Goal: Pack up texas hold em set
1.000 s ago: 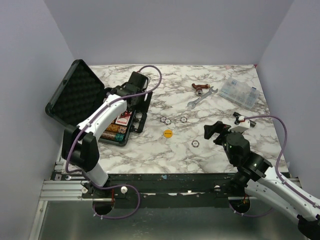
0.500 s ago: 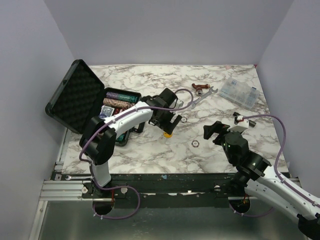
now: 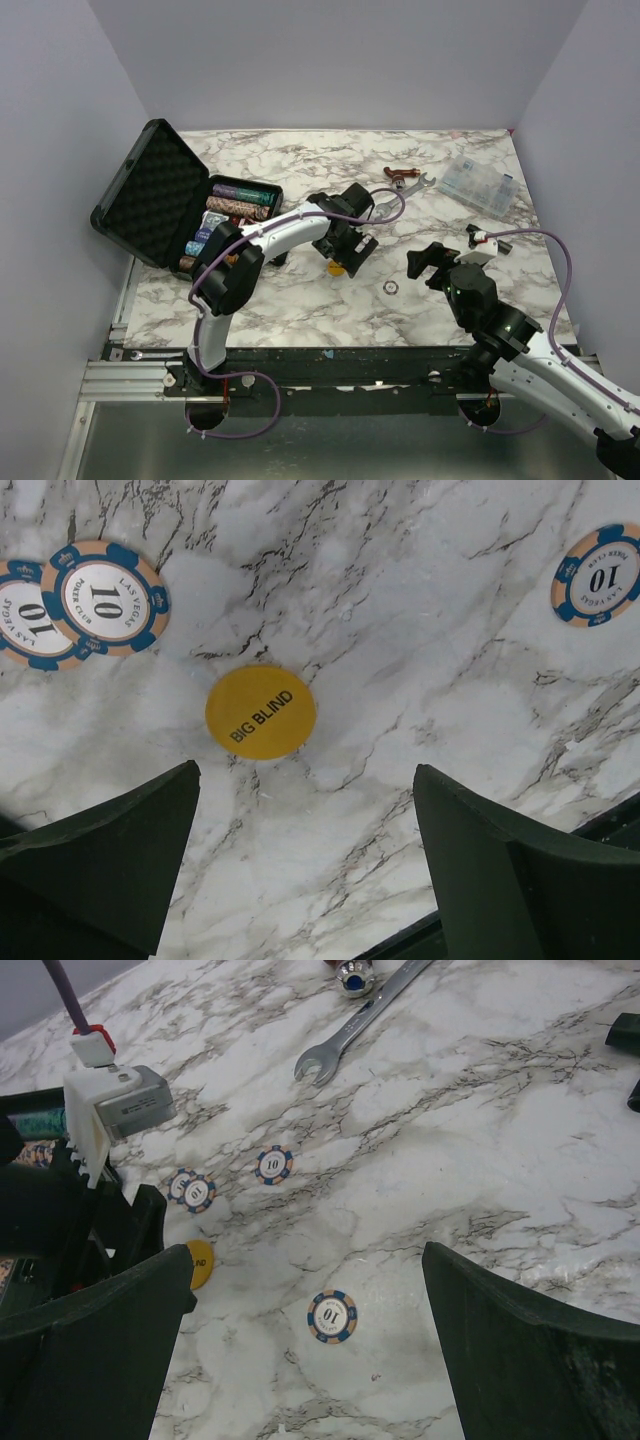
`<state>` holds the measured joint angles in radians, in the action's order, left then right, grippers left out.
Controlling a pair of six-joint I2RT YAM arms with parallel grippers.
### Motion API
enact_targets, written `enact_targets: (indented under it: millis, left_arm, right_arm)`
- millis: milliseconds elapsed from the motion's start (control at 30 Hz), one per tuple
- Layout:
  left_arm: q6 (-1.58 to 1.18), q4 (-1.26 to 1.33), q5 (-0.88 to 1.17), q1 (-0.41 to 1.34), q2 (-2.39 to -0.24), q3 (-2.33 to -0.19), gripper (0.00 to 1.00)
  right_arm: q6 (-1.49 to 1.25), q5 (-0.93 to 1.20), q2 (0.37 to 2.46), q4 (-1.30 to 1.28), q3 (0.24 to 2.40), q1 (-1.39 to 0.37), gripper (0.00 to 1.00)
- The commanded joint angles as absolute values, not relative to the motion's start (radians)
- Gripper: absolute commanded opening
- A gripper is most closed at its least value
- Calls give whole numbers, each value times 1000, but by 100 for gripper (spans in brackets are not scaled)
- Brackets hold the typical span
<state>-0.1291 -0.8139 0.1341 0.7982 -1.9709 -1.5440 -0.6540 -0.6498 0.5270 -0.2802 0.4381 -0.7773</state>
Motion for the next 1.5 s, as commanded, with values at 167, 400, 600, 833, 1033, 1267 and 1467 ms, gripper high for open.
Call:
enact_targets:
  millis: [167,400,600,833,1033,1267,1467]
  left_arm:
    - [-158,-833,49,810,-2070,-1613,87]
    - [-179,-825,8,811,-2123,-1637,82]
    - [-175,-831,21,811,-2155,-1655,74]
    - [-158,-876,-64,818,-2164,-1654,66]
    - [-137,-883,-58,825,-2143,-1629,68]
    - [-136,-889,-57,828,-2170,-1650,55]
    - [-134,-887,-53,829,-2177,-1649,47]
  right_arm:
    - [-646,-668,531,-263,448,-776,100]
    - [-643,-665,523,-261,444,-776,100]
    - [-643,-664,520,-259,444,-776,100]
    - [-644,-664,505,-264,444,-776,100]
    - [-647,-665,500,-266,443,-776,100]
    - [-651,-661,497,-270,443,-776,100]
    - [-653,-660,483,-272,440,-776,100]
